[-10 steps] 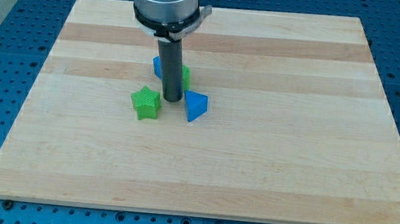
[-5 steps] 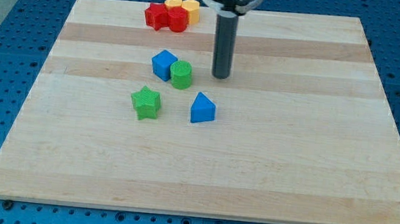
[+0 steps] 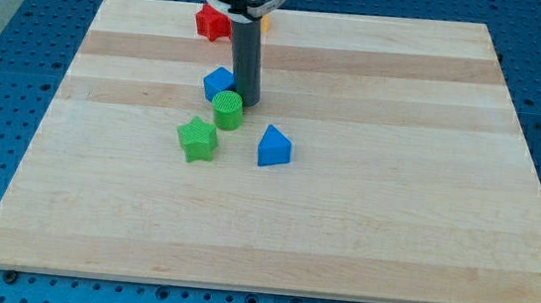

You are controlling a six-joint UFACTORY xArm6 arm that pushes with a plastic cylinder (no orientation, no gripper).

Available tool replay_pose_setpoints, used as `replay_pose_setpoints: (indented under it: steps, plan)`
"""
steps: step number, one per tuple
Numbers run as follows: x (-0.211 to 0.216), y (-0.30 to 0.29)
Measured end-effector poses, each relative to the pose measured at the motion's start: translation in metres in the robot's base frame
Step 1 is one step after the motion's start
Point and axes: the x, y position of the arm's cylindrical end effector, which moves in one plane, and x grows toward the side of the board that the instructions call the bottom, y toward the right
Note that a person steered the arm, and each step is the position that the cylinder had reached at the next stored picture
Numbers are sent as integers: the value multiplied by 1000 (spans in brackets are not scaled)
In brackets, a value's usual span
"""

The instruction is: Push the green circle on top of green star

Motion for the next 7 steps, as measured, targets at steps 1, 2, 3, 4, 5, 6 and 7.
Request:
replay_pose_setpoints:
  steps: [1, 2, 3, 4, 5, 6, 7]
  plan:
    - [2, 14]
    - [13, 12]
    - [18, 11]
    - [18, -5]
    - [18, -18]
    - [18, 1]
    - [13, 48]
